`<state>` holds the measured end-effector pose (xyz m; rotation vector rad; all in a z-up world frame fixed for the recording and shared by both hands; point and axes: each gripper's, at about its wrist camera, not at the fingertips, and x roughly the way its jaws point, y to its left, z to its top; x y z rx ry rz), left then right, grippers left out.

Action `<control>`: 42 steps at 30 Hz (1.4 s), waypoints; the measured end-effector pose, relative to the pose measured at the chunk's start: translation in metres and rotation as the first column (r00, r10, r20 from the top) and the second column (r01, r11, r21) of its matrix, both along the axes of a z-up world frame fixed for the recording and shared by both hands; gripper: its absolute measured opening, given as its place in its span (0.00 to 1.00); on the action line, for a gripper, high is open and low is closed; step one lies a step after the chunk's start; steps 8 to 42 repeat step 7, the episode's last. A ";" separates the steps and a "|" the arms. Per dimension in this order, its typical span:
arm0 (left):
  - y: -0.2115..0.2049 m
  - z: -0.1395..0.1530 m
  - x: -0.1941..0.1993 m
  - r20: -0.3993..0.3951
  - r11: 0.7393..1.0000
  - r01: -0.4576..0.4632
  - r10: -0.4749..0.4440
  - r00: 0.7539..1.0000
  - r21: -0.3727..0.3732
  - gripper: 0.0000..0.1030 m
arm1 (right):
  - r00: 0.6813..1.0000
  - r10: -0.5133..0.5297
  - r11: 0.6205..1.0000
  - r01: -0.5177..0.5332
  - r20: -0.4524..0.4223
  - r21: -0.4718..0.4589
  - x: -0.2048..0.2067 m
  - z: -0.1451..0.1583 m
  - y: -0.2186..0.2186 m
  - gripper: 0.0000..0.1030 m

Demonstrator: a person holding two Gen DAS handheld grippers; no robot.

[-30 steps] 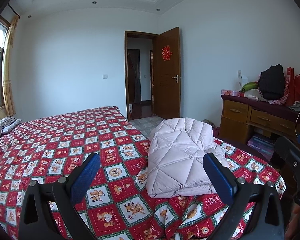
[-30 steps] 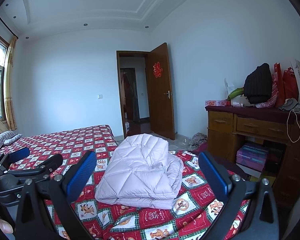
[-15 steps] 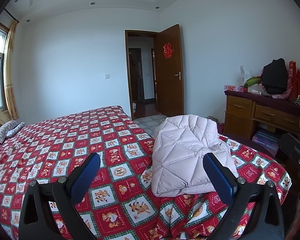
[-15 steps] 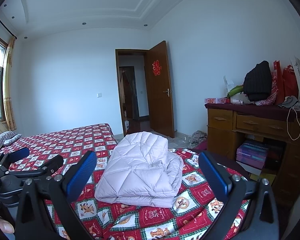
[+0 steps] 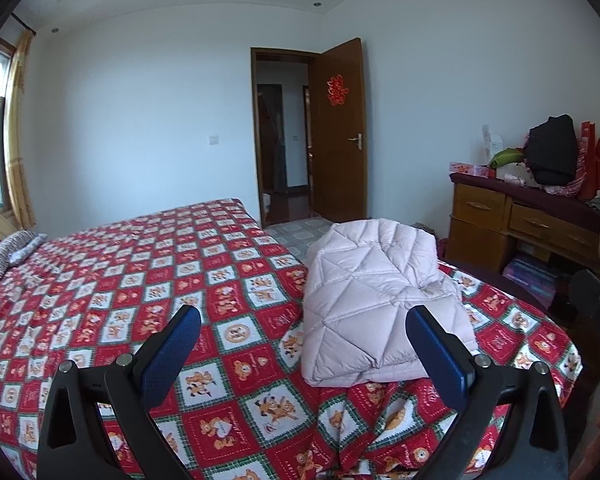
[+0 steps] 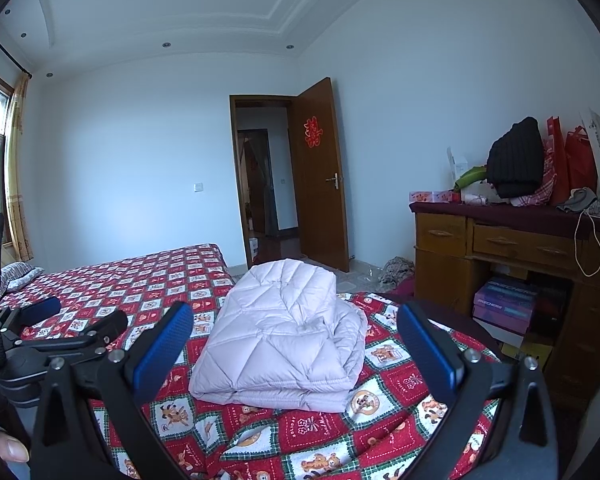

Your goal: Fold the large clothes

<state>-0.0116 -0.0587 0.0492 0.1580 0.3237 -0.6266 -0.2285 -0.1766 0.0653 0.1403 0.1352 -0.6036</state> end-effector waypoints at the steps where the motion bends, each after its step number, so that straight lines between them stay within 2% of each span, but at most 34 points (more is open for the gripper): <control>1: 0.000 0.000 0.001 0.000 1.000 -0.003 0.003 1.000 0.003 0.99 | 1.000 0.000 1.000 0.000 -0.002 0.000 0.000 0.000 0.001 1.00; 7: 0.002 -0.002 0.012 -0.011 0.999 -0.047 0.047 0.999 0.011 0.99 | 1.000 -0.004 1.000 0.004 -0.015 0.012 0.004 -0.004 -0.001 1.00; 42: 0.002 -0.002 0.012 -0.011 0.999 -0.047 0.047 0.999 0.011 0.99 | 1.000 -0.004 1.000 0.004 -0.015 0.012 0.004 -0.004 -0.001 1.00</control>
